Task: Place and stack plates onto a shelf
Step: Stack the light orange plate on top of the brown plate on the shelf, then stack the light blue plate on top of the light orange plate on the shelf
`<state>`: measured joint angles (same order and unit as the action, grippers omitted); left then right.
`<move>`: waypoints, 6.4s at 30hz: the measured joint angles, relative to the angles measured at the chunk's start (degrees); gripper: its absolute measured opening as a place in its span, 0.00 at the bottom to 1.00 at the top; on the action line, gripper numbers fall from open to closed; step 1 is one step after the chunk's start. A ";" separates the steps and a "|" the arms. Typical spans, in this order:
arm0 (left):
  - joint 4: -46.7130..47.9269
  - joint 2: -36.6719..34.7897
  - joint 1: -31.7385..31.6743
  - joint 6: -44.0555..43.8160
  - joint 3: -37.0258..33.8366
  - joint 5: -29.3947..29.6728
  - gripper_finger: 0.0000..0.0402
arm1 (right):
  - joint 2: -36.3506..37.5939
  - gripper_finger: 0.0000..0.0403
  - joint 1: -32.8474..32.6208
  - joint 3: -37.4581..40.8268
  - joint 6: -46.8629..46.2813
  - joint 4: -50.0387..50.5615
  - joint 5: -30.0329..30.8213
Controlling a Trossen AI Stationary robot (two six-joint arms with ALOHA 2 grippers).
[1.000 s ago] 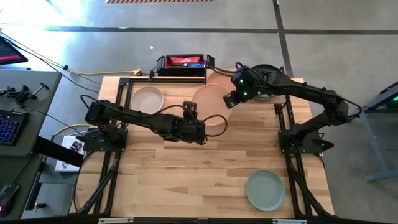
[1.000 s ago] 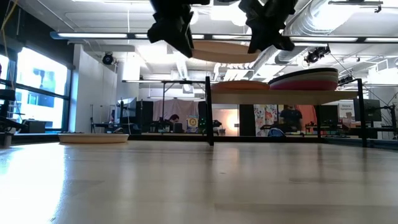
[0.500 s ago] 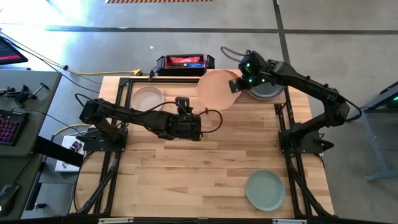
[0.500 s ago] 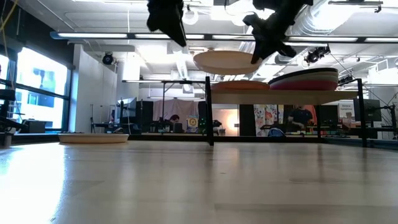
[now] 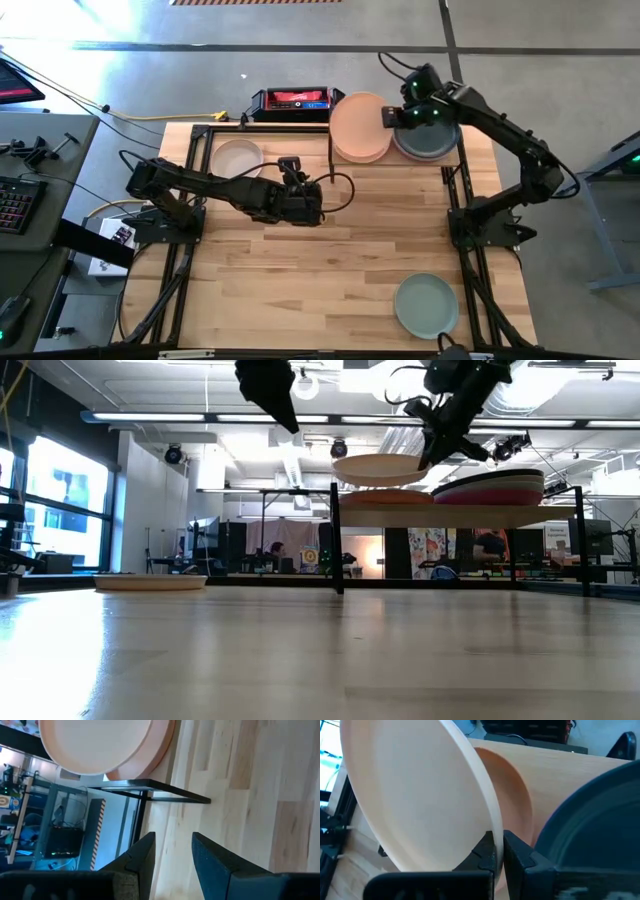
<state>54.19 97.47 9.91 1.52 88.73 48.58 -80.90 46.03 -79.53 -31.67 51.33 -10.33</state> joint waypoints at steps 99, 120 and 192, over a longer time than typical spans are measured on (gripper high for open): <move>-0.02 0.07 -0.57 -6.91 -0.02 -7.45 0.29 | -2.03 0.15 -12.89 3.08 3.04 6.20 4.37; 1.38 0.07 -0.59 -9.32 -0.02 -7.99 0.29 | 2.16 0.15 -16.50 3.06 3.48 9.65 1.16; 12.39 0.13 -0.13 -29.95 -0.04 -21.05 0.29 | 4.02 0.15 -81.82 38.05 0.11 -13.22 8.63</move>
<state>66.59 97.60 9.78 -28.42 88.68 27.53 -76.88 -35.79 -41.47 -31.56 38.11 -1.70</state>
